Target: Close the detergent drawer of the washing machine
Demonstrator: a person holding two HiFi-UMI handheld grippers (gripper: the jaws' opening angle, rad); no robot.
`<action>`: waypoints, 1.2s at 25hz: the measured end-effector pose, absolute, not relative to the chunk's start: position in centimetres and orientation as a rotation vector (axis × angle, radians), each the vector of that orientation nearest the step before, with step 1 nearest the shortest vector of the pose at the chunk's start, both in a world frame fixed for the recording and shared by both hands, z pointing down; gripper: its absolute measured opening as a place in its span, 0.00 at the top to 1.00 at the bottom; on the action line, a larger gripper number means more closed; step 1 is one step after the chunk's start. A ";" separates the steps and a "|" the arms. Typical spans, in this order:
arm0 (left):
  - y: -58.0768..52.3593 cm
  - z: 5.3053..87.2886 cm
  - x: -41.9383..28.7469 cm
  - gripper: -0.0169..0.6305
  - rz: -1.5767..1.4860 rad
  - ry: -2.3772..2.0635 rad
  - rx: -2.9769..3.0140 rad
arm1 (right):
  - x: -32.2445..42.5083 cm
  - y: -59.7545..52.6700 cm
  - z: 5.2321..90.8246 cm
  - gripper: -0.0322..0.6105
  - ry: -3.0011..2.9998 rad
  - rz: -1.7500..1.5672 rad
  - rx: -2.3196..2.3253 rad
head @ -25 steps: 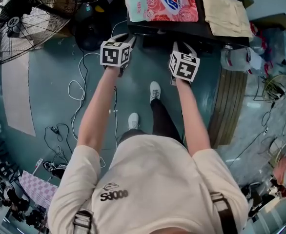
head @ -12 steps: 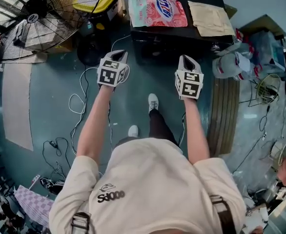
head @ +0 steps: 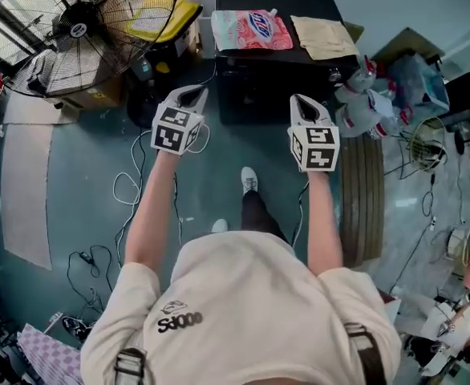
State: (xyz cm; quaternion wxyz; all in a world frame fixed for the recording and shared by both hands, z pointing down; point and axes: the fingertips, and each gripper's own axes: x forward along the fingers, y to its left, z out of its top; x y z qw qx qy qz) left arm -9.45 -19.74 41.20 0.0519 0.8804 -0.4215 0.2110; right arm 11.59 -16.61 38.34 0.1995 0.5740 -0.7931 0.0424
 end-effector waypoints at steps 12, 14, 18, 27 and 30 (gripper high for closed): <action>-8.6 30.7 -10.9 0.95 0.485 -1.297 2.930 | 7.0 -5.1 29.8 0.94 -2.357 -0.058 1.557; -7.0 30.0 -11.4 0.95 0.465 -1.296 2.949 | 6.3 -3.8 29.2 0.94 -2.365 -0.084 1.555; -4.7 29.0 -12.5 0.95 0.446 -1.299 2.980 | 5.1 -1.7 28.2 0.94 -2.367 -0.139 1.539; -1.3 25.5 -12.7 0.95 0.386 -1.273 3.085 | 3.1 1.4 25.3 0.94 -2.386 -0.248 1.517; -0.3 24.5 -12.6 0.95 0.390 -1.278 3.122 | 2.7 2.3 24.5 0.94 -2.374 -0.285 1.514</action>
